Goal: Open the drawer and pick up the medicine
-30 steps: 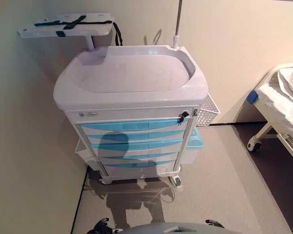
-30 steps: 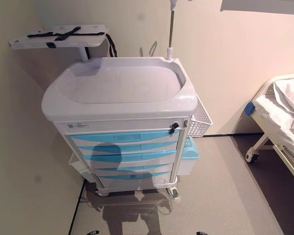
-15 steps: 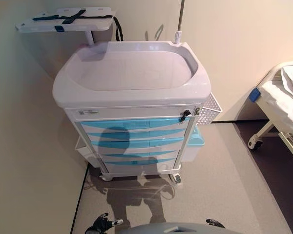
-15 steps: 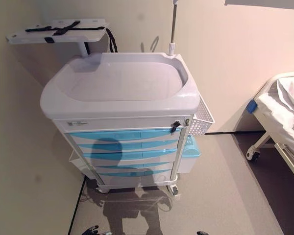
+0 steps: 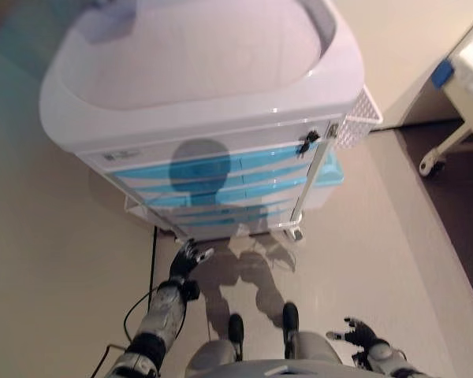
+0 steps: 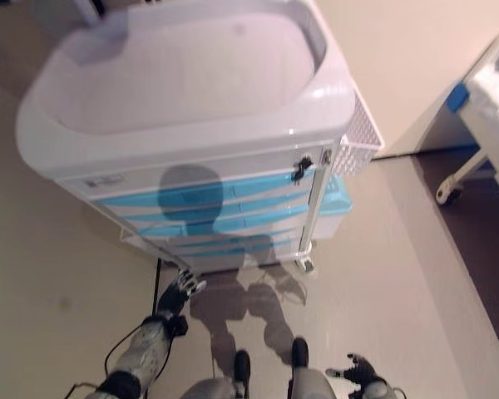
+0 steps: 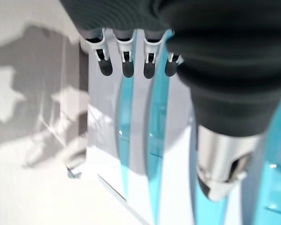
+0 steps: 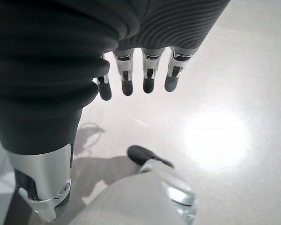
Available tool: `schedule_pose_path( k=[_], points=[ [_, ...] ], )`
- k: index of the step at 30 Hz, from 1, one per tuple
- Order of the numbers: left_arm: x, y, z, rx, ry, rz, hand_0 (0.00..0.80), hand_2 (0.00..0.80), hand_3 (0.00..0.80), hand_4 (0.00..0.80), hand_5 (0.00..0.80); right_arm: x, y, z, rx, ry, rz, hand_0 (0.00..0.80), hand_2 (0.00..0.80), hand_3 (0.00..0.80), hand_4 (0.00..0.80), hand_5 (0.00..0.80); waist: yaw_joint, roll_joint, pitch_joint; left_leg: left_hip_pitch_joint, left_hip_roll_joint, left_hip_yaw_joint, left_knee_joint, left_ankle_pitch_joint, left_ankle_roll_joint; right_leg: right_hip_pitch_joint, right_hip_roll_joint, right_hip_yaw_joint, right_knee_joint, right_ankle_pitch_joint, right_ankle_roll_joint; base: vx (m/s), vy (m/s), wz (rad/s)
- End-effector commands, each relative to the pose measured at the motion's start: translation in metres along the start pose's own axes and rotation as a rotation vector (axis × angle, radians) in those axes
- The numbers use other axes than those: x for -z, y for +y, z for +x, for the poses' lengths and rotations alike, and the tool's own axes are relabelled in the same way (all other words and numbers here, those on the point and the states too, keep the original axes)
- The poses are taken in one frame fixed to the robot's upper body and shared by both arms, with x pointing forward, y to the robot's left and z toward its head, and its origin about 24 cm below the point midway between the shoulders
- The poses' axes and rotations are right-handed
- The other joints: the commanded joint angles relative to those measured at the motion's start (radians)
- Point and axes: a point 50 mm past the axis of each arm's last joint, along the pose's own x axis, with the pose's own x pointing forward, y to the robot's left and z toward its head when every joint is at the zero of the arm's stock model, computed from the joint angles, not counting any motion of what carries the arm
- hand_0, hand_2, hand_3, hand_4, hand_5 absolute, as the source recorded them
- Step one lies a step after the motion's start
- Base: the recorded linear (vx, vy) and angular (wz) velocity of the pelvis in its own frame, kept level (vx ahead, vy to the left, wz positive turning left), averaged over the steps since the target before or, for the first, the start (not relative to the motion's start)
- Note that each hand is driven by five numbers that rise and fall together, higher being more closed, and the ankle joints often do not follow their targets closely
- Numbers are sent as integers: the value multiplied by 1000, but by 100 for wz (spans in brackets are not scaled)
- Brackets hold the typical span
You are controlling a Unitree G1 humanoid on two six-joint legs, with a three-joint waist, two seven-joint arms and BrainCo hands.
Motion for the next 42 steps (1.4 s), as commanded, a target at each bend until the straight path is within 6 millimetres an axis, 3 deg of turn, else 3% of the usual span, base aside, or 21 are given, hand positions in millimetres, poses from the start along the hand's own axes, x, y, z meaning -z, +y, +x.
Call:
schedule_pose_path(
  k=[1, 3, 6, 9, 17, 20, 21, 25, 41, 42],
  points=[
    [-40, -21, 7, 96, -180, -215, 0, 0, 0, 0, 0, -19, -6, 3, 22, -71, -27, 0, 0, 0, 0, 0, -15, -27, 5, -173, -63, 38, 139, -28, 50, -103, -20, 61, 107, -6, 39, -94, 20, -4],
    [-56, -33, 10, 143, -235, -348, 0, 0, 0, 0, 0, -27, -7, 4, 26, -93, -25, 0, 0, 0, 0, 0, -15, -39, 19, -241, -61, 49, 197, -44, 58, -159, -19, 74, 137, -10, 36, -108, 12, -10],
    [-63, -37, 14, 150, -257, -446, 0, 0, 0, 0, 0, -34, -7, 4, 30, -118, -14, 0, 0, 0, 0, 0, -18, -50, 20, -289, -59, 50, 232, -53, 60, -202, -16, 76, 160, -17, 32, -41, -3, -16],
    [-84, -55, 22, 199, -313, -685, 0, 0, 0, 0, 0, -41, -4, 4, 26, -147, 3, 0, 0, 0, 0, 0, -27, -77, 21, -361, -55, 50, 297, -79, 63, -258, -10, 74, 202, -37, 27, -23, -9, -4],
    [-109, -75, 31, 266, -358, -900, 0, 0, 0, 0, 0, -45, 1, 4, 4, -174, 2, 0, 0, 0, 0, 0, -50, -118, 23, -446, -40, 45, 385, -115, 64, -329, 0, 53, 267, -57, 20, 4, -8, 2],
    [-118, -79, 31, 297, -376, -907, 0, 0, 0, 0, 0, -45, 4, 4, -9, -176, -3, 0, 0, 0, 0, 0, -57, -127, 22, -466, -36, 44, 405, -126, 67, -347, 6, 51, 278, -59, 19, 37, -1, -1],
    [-121, -82, 30, 322, -383, -906, 0, 0, 0, 0, 0, -45, 5, 3, -17, -177, -6, 0, 0, 0, 0, 0, -58, -125, 18, -458, -34, 35, 416, -161, 62, -342, 14, 55, 292, -88, 23, 105, 1, 0],
    [-127, -85, 30, 371, -399, -885, 0, 0, 0, 0, 0, -48, 8, 3, -41, -195, -2, 0, 0, 0, 0, 0, -64, -129, 10, -470, -28, 33, 424, -169, 63, -353, 20, 54, 291, -88, 24, 41, -6, -9],
    [-161, -72, 25, 388, -580, -865, 0, 0, 0, 0, 0, -45, 12, 3, -82, -192, -5, 0, 0, 0, 0, 0, -67, -142, -18, -479, -20, 24, 402, -164, 55, -369, 33, 41, 279, -82, 21, -5, -2, -1],
    [-164, -73, 23, 400, -594, -860, 0, 0, 0, 0, 0, -45, 12, 3, -81, -195, -7, 0, 0, 0, 0, 0, -69, -147, -14, -491, -21, 33, 390, -127, 59, -379, 28, 37, 266, -50, 16, 0, 0, 0]
  ],
)
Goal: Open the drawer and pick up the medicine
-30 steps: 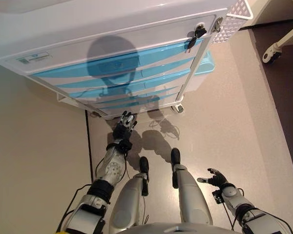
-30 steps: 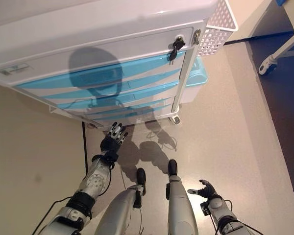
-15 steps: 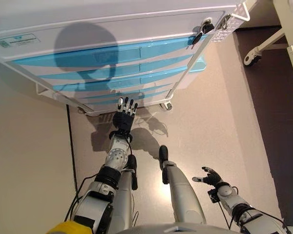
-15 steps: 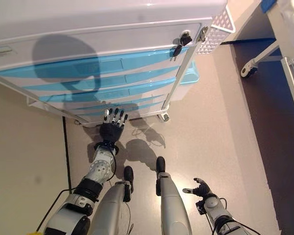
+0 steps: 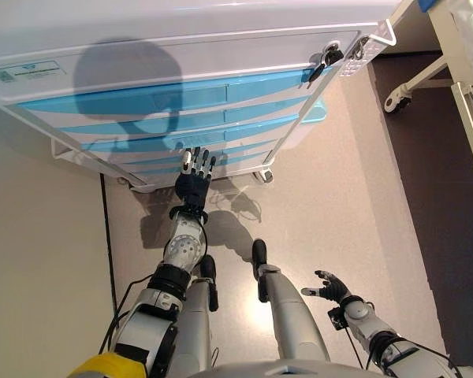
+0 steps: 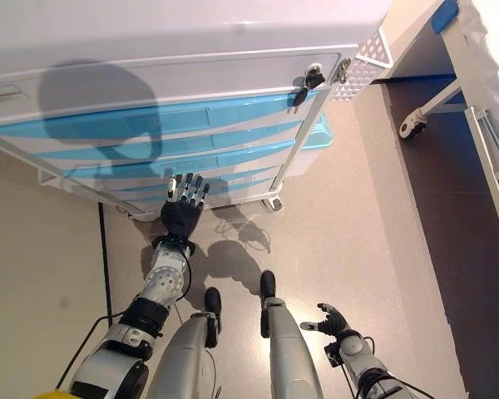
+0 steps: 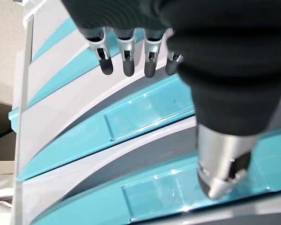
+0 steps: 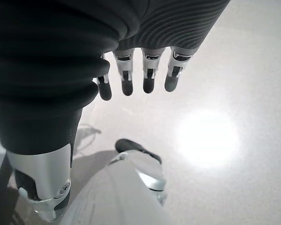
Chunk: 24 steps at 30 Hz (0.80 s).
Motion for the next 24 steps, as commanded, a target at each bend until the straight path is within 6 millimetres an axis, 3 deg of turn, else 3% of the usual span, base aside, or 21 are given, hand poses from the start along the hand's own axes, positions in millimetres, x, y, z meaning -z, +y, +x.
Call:
schedule_pose_path(
  k=[1, 5, 6, 9, 10, 15, 24],
  points=[
    [-19, -34, 7, 171, -115, -23, 0, 0, 0, 0, 0, 20, -10, -7, 16, 37, -10, 0, 0, 0, 0, 0, 5, 39, -37, -18, -31, -23, -40, 1, 18, 19, 36, -23, 35, -43, -8, 0, 0, 0],
    [-28, -38, 8, 195, -149, -6, 0, 0, 0, 0, 0, 23, -10, -8, 9, 43, -9, 0, 0, 0, 0, 0, 9, 35, -36, -9, -29, -26, -53, 5, 15, 24, 36, -28, 25, -36, -7, -1, -11, 0],
    [-31, -40, 9, 206, -162, -2, 0, 0, 0, 0, 0, 23, -10, -7, 10, 45, -11, 0, 0, 0, 0, 0, 8, 30, -34, -21, -31, -17, -62, 41, 19, 16, 30, -35, 11, -4, -12, -94, -32, 0],
    [-40, -42, 11, 206, -201, -1, 0, 0, 0, 0, 0, 24, -11, -8, 7, 48, -12, 0, 0, 0, 0, 0, 12, 31, -44, -2, -29, -32, -71, 15, 11, 33, 35, -36, 8, -27, -6, 37, -4, 1],
    [-42, -45, 12, 216, -212, -3, 0, 0, 0, 0, 0, 23, -10, -8, 6, 46, -12, 0, 0, 0, 0, 0, 9, 26, -41, -14, -30, -23, -79, 48, 15, 24, 29, -42, -4, 2, -11, -93, -35, 2],
    [-56, -55, 13, 262, -258, 18, 0, 0, 0, 0, 0, 25, -10, -8, -1, 53, -22, 0, 0, 0, 0, 0, 12, 22, -49, 0, -28, -34, -104, 63, 8, 39, 27, -52, -18, 6, -10, -13, -26, 4],
    [-54, -53, 14, 280, -231, 48, 0, 0, 0, 0, 0, 31, -8, -10, -24, 68, -51, 0, 0, 0, 0, 0, 21, 11, -57, 60, -28, -50, -137, 76, -3, 97, 26, -68, -22, -3, -17, 13, -40, 4]
  ],
)
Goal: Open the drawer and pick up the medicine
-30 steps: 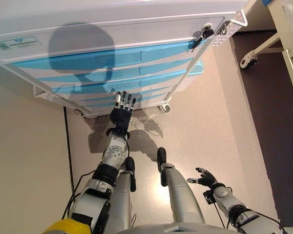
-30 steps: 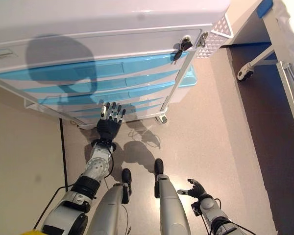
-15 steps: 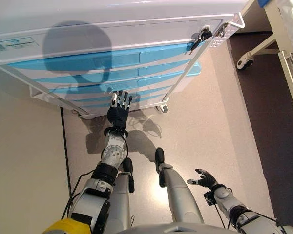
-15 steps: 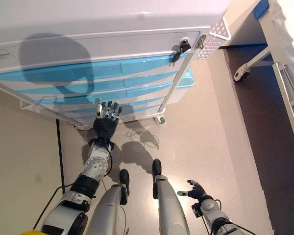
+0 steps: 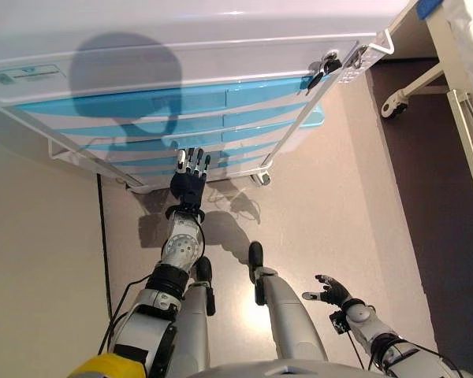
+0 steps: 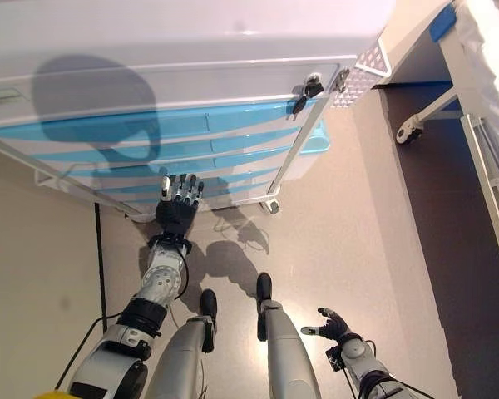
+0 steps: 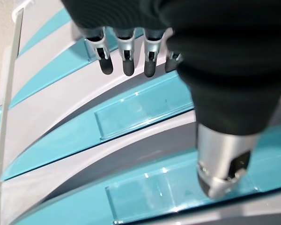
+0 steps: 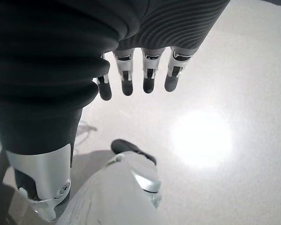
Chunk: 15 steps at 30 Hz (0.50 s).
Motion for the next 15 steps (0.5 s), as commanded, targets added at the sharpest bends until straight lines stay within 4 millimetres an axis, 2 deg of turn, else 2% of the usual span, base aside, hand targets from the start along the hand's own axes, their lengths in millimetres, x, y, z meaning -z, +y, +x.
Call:
schedule_pose_path(
  k=[1, 9, 15],
  points=[
    [-46, -61, 15, 327, -207, 39, 0, 0, 0, 0, 0, 22, -8, -8, -2, 34, -45, 0, 0, 0, 0, 0, 23, 20, -48, 3, -27, -28, -64, 48, 10, 49, 30, -34, 12, -6, 0, 7, -46, 10],
    [-42, -64, 16, 345, -179, 46, 0, 0, 0, 0, 0, 27, -7, -9, -4, 55, -48, 0, 0, 0, 0, 0, 26, 3, -60, 57, -19, -39, -123, 76, -3, 102, 33, -51, -29, 2, 0, 7, -53, 9],
    [-40, -63, 14, 346, -165, 49, 0, 0, 0, 0, 0, 34, -5, -11, -13, 80, -70, 0, 0, 0, 0, 0, 26, 4, -73, 95, -16, -46, -155, 89, -10, 142, 35, -57, -45, -2, -2, 21, -27, 2]
  ],
)
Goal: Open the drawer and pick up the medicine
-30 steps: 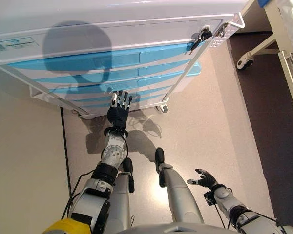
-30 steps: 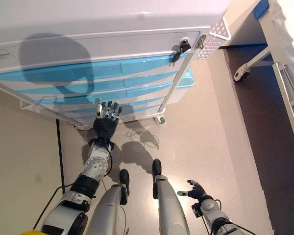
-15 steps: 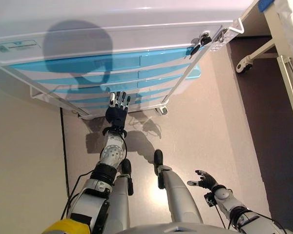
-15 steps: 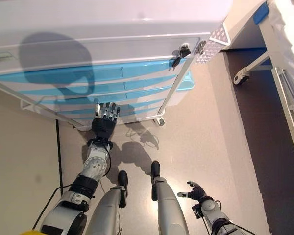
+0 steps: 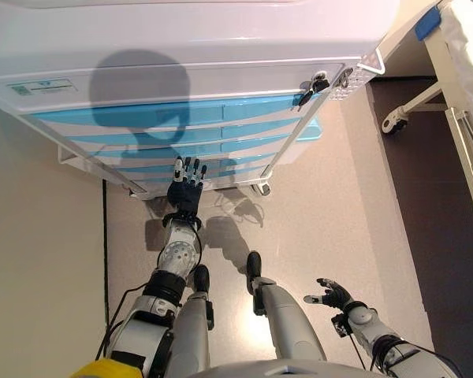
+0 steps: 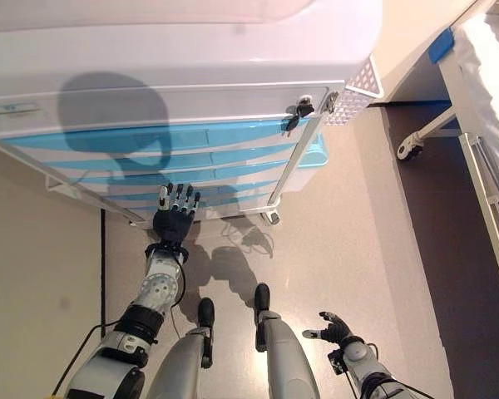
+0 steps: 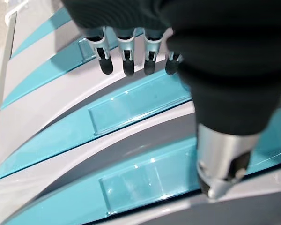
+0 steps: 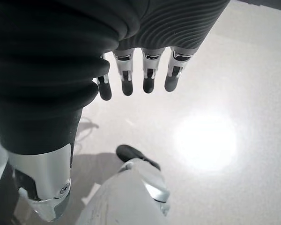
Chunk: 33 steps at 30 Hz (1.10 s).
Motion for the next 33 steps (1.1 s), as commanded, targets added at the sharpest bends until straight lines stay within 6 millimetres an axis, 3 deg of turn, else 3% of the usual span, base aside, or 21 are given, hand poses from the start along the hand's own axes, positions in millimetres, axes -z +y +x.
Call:
schedule_pose_path(
  k=[1, 2, 3, 6, 7, 14, 33],
  points=[
    [-38, -77, 18, 383, -167, 35, 0, 0, 0, 0, 0, 30, -4, -10, -6, 62, -64, 0, 0, 0, 0, 0, 21, 5, -74, -20, -25, -12, -8, 20, 23, 55, 32, -14, 14, -4, 26, 0, 0, 0],
    [-37, -78, 18, 386, -163, 34, 0, 0, 0, 0, 0, 31, -4, -10, -5, 64, -64, 0, 0, 0, 0, 0, 21, 5, -74, -16, -26, -13, -12, 21, 22, 59, 31, -16, 12, -5, 25, 0, 0, 0],
    [-37, -78, 19, 389, -160, 38, 60, 60, 60, 60, 60, 31, -4, -10, -4, 67, -68, 0, 0, 0, 0, 0, 22, 6, -75, -13, -26, -15, -14, 22, 23, 60, 32, -17, 14, -7, 24, 0, 0, 0],
    [-37, -81, 20, 395, -159, 39, 775, 775, 775, 775, 775, 29, -4, -10, -9, 62, -70, 0, 0, 0, 0, 0, 21, 8, -74, -9, -27, -16, -19, 25, 22, 61, 32, -16, 16, -9, 23, 0, 0, 0],
    [-36, -83, 21, 395, -154, 41, 800, 800, 800, 800, 800, 28, -4, -9, -10, 63, -75, 0, 0, 0, 0, 0, 22, 8, -73, -8, -26, -18, -23, 27, 23, 61, 33, -17, 17, -11, 23, 0, 0, 0],
    [-38, -88, 24, 399, -158, 70, 800, 800, 800, 800, 800, 27, -4, -8, -5, 65, -68, 0, 0, 0, 0, 0, 19, 6, -61, 16, -27, -18, -80, 56, 19, 57, 33, -24, 14, -5, 26, 1, 1, 0],
    [-30, -89, 26, 385, -128, 95, 800, 800, 800, 800, 800, 21, -8, -6, 16, 54, -50, 0, 0, 0, 0, 0, 19, 12, -18, 14, -24, -21, -87, 65, 21, 49, 29, -31, 28, -8, 27, 1, 1, 1]
  ],
)
